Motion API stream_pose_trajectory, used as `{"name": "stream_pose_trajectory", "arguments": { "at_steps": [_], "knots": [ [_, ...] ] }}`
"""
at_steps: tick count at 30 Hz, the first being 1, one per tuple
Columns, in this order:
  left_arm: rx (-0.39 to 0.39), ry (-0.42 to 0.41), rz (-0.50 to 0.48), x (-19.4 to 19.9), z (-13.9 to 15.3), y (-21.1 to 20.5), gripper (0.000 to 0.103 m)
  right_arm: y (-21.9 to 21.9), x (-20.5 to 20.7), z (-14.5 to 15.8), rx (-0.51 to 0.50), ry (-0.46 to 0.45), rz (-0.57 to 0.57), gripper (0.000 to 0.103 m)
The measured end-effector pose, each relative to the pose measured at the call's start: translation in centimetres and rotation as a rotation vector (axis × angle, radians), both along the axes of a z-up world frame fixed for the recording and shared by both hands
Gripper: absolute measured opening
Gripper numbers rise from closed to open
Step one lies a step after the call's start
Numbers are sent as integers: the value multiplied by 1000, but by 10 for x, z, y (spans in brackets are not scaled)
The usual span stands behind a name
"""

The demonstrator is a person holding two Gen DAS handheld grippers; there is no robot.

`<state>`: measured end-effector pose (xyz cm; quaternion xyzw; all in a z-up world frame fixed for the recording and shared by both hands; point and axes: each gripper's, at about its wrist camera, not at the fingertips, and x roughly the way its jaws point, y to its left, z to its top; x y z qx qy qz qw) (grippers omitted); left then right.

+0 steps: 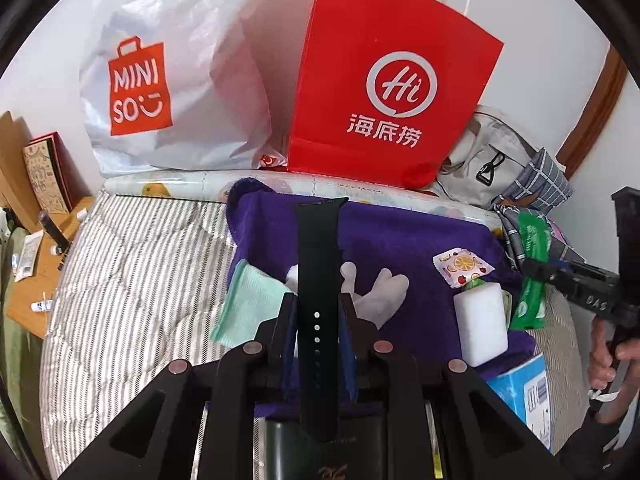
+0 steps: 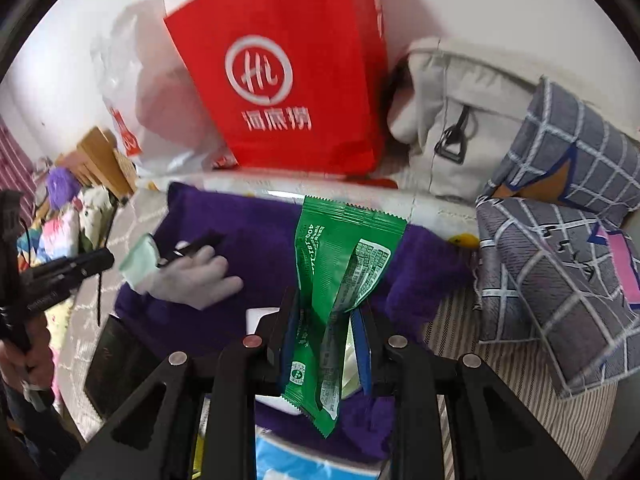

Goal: Organize soft objects
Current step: 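Carry the black strap with the left tool while the right tool carries the green packet to the towel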

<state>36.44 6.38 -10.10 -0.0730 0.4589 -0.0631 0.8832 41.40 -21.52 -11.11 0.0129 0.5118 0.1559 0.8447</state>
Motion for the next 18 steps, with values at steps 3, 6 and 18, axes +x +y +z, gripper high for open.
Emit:
{"name": "stream_pose_trajectory", "arguments": {
  "at_steps": [3, 6, 18],
  "knots": [
    [13, 13, -9, 6, -7, -4, 19, 2, 6, -16, 5, 37, 15, 27],
    [0, 24, -8, 13, -12, -4, 19, 2, 11, -29, 11, 63, 23, 27],
    [-6, 93, -16, 38, -37, -10, 19, 6, 15, -38, 1, 51, 43, 43]
  ]
}}
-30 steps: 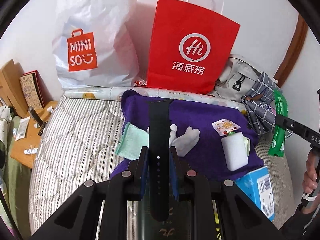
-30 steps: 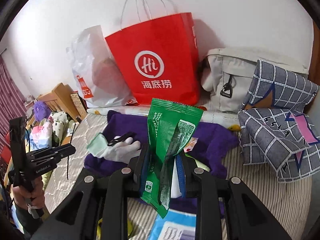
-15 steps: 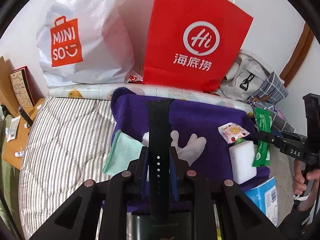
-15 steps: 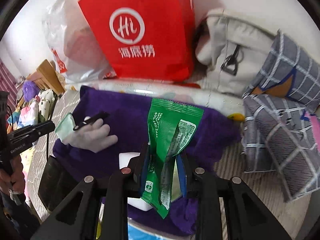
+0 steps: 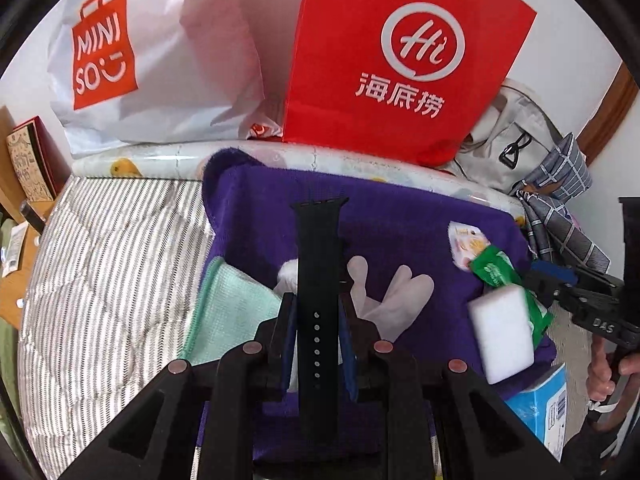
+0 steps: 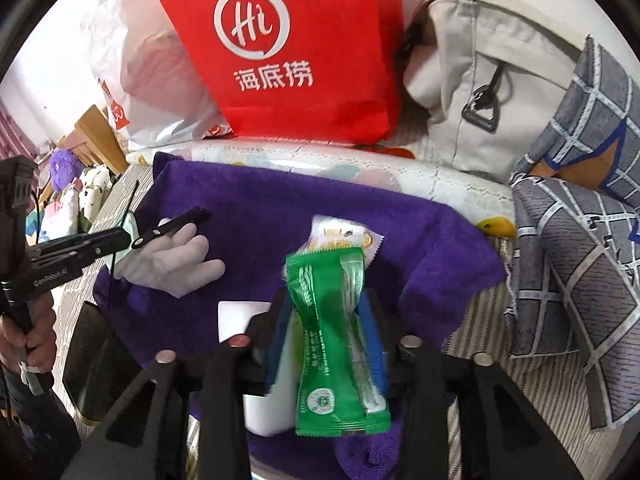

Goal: Organize soft objects
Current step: 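Carry the black strap with the left tool while the right tool carries the green packet to the towel, then open both tools to drop the strap and green packet onto the purple towel, then grasp the yellow mesh pouch with the right tool and lift it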

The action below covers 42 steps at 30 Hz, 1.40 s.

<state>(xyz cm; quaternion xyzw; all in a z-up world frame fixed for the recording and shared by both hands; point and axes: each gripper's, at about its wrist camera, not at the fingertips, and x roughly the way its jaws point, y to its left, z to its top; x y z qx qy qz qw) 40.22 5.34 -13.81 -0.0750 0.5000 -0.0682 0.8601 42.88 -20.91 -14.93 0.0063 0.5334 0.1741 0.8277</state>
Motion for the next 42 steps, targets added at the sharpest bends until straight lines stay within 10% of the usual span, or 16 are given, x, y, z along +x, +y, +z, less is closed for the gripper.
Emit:
{"name": "stream_pose_trajectory", "arguments": {
  "at_steps": [6, 20, 42],
  "knots": [
    [-19, 16, -6, 2, -4, -2, 63, -8, -12, 24, 19, -60, -34, 49],
    [-49, -30, 0, -36, 18, 19, 64, 51, -120, 48, 30, -126, 77, 75],
    [-74, -105, -50, -131, 37, 62, 65, 112, -237, -17, -66, 102, -80, 65]
  ]
}}
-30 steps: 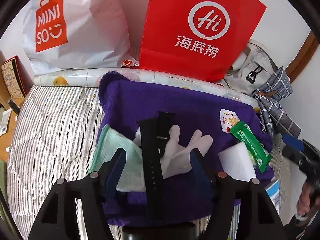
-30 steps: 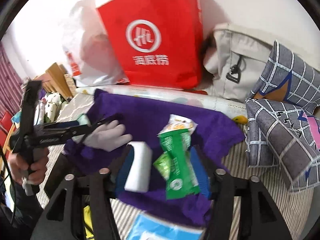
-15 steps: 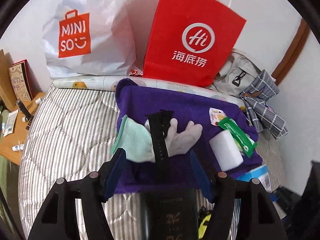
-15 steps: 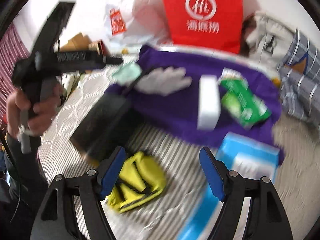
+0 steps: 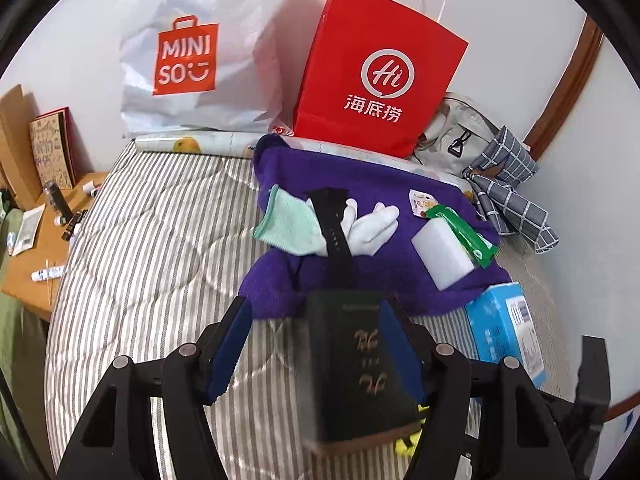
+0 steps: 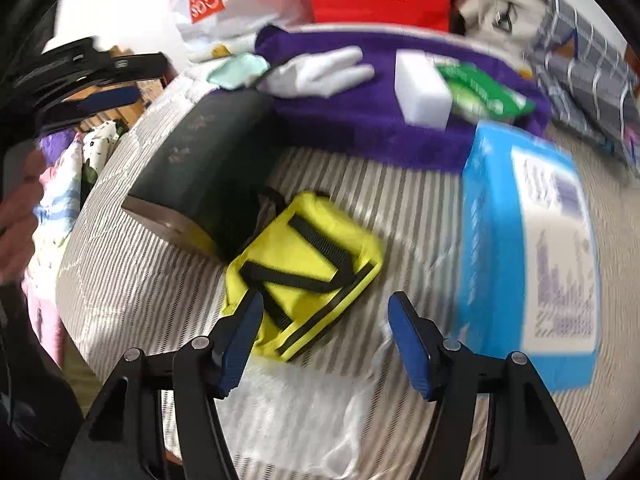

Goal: Organize soft objects
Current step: 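Grasp the yellow mesh pouch with the right tool and lift it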

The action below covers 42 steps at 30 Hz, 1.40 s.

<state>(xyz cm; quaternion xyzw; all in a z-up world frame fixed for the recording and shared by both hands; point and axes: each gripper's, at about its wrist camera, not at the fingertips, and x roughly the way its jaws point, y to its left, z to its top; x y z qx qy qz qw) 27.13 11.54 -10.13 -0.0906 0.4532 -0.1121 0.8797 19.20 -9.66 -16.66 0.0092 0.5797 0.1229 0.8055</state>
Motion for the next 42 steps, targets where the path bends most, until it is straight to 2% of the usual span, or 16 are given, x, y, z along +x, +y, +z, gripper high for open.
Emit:
{"name": "stream_pose_trajectory", "arguments": {
  "at_steps": [4, 7, 11, 14, 17, 18, 24, 26, 27, 28, 29, 30, 32, 37, 42],
  "knots": [
    [-9, 6, 1, -10, -5, 7, 65, -1, -6, -3, 26, 15, -82, 65],
    [-15, 13, 1, -16, -9, 12, 65, 3, -5, -8, 59, 27, -100, 65],
    [-20, 14, -5, -23, -11, 15, 65, -2, 0, -22, 160, 57, -170, 66],
    [-19, 15, -2, -28, -13, 20, 65, -13, 1, -23, 239, 36, -223, 64],
    [-20, 20, 3, -32, -16, 25, 65, -21, 4, -21, 269, 32, -265, 35],
    [-19, 22, 6, -34, -17, 26, 65, -23, 4, -20, 269, 28, -270, 32],
    [-16, 41, 6, -39, -23, 26, 65, -27, 8, -20, 328, 39, -286, 33],
    [-18, 46, -1, -42, -23, 23, 65, -24, 12, -25, 311, 62, -279, 38],
    [-19, 47, -5, -43, -23, 22, 65, -21, 14, -29, 302, 83, -265, 38],
    [-18, 46, -10, -45, -23, 20, 65, -19, 15, -26, 295, 52, -260, 37],
    [-13, 47, -13, -47, -23, 17, 65, -17, 16, -25, 285, 45, -256, 28],
    [-7, 48, -16, -49, -23, 15, 65, -16, 17, -24, 273, 36, -253, 15],
    [8, 50, -23, -53, -23, 10, 65, -18, 16, -21, 293, 2, -243, 11],
    [30, 63, -34, -66, -25, -2, 65, -21, 7, -2, 276, -65, -209, 9],
    [34, 77, -50, -82, -28, -18, 65, -40, -7, 22, 312, -142, -209, 9]
  ]
}}
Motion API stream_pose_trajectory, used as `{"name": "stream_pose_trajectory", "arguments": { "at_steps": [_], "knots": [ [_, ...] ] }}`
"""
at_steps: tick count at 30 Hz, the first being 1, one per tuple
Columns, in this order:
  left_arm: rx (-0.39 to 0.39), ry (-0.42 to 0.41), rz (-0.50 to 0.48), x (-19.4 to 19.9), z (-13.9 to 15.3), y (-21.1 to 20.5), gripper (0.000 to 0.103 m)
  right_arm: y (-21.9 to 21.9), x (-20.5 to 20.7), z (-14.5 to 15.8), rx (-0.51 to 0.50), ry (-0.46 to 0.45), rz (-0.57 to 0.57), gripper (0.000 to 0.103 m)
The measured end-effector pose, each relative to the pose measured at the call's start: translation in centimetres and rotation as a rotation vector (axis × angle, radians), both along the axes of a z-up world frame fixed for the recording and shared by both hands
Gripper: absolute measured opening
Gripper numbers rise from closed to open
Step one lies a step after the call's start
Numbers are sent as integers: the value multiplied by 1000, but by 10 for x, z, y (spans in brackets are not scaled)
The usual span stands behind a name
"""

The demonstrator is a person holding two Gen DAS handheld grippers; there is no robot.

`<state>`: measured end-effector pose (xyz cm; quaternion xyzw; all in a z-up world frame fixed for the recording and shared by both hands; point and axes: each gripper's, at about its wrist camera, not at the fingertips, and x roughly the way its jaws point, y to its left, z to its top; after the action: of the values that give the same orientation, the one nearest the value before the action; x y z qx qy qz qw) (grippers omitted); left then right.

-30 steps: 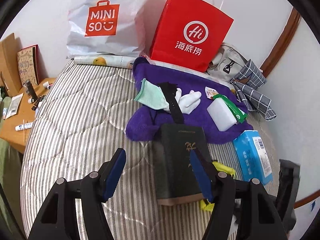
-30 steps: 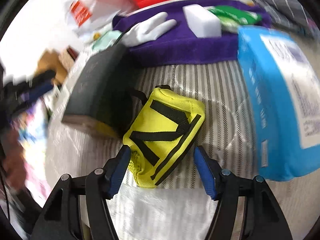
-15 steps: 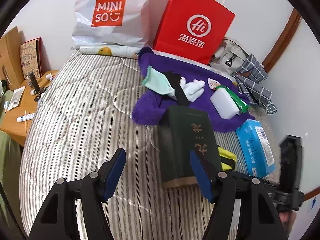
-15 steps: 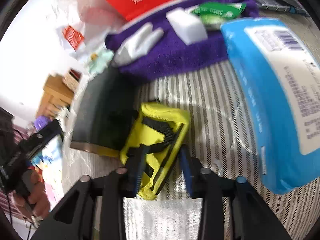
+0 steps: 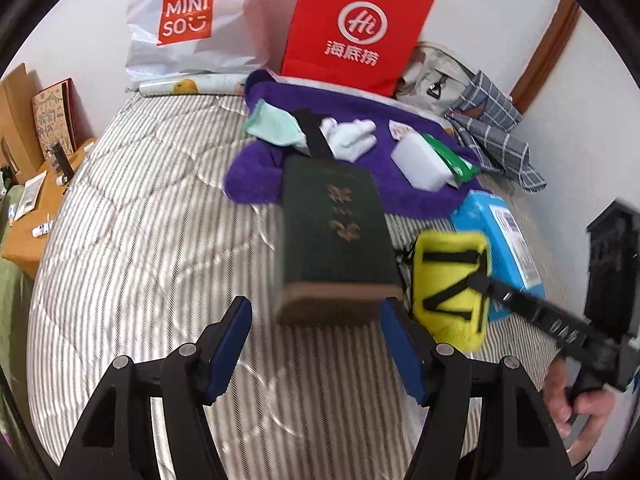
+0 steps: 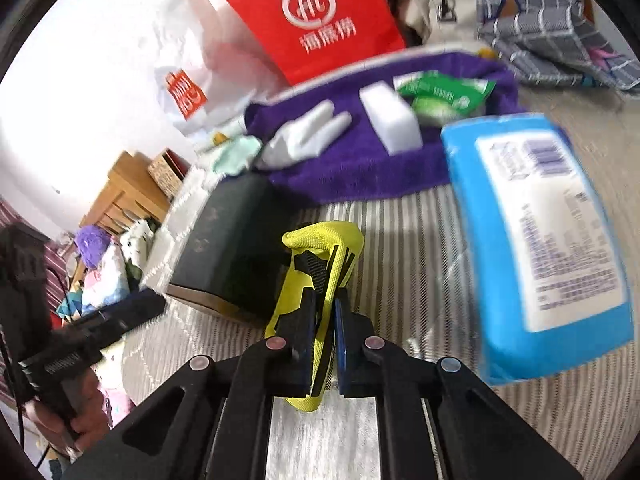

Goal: Organize soft objects
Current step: 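Grasp the yellow mesh pouch with the right tool and lift it, then grasp the clear mesh bag with the left tool while the right tool holds the yellow pouch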

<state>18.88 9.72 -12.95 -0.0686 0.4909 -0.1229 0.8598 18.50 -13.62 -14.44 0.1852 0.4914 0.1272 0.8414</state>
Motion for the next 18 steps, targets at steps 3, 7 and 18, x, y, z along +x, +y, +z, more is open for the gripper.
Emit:
{"name": "stream_pose_trajectory", "arguments": {
  "at_steps": [3, 7, 18],
  "knots": [
    [6, 20, -6, -12, -6, -11, 65, -10, -9, 15, 8, -44, -5, 9],
    [-22, 61, -17, -27, -20, -26, 65, -23, -24, 33, 10, -91, 24, 9],
    [-14, 102, -43, -55, -54, -75, 76, -72, -92, 51, -42, -154, 44, 9]
  ]
}}
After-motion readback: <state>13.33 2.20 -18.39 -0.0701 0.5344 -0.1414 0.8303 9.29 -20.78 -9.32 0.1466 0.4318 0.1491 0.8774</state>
